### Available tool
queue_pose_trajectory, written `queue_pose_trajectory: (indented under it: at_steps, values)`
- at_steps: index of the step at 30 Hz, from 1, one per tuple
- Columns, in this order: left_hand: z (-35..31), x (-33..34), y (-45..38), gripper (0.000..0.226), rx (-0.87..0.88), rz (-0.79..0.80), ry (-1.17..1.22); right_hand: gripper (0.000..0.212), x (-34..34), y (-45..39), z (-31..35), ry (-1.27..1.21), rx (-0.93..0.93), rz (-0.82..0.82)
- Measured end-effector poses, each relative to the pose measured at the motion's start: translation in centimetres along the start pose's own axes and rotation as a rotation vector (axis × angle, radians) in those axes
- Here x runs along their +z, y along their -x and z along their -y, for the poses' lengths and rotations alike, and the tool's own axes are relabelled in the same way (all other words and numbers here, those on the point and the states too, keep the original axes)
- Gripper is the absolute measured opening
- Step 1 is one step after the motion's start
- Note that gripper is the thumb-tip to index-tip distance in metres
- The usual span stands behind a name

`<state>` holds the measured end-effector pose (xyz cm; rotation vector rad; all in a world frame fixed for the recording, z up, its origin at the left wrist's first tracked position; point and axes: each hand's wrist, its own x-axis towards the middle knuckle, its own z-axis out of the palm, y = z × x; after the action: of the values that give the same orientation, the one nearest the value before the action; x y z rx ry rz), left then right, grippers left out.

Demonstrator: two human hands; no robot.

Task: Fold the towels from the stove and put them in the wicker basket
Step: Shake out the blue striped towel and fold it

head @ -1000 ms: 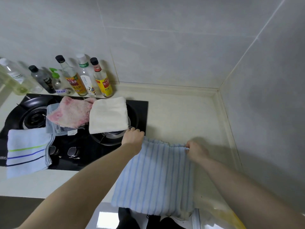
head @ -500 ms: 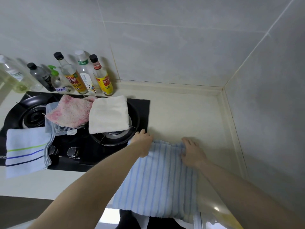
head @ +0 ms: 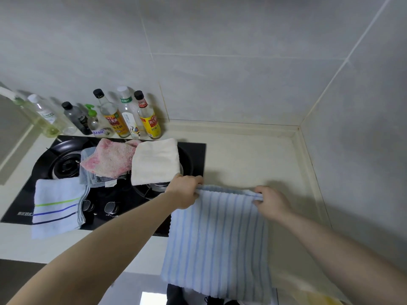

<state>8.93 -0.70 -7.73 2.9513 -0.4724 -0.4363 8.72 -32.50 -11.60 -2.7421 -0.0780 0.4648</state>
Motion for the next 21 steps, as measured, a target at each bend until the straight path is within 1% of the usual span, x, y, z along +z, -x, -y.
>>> queue_pose_trajectory:
  at_steps: [2,6,9,14,19,21]
  values:
    - [0.4,-1.4,0.4,0.011,-0.01,-0.066,0.041,0.025,-1.8,0.3,0.3,-0.028,-0.005,-0.058]
    - [0.4,-3.3,1.0,0.015,0.012,-0.182,0.018,0.021,-4.3,0.6,1.0,-0.054,-0.06,-0.16]
    - [-0.1,-3.8,1.5,0.021,0.002,-0.252,0.003,0.03,-5.1,0.8,1.3,-0.058,-0.148,-0.206]
    - [-0.7,-3.3,2.8,0.02,-0.007,-0.28,0.032,0.033,-5.4,2.2,1.2,0.028,-0.207,-0.203]
    - [-0.9,-1.9,5.1,0.024,0.014,-0.257,0.031,0.04,-4.1,3.9,-0.5,0.059,-0.284,-0.203]
    - [-0.9,-1.1,6.0,0.026,0.04,-0.251,0.028,0.037,-3.5,5.0,-1.1,0.106,-0.329,-0.206]
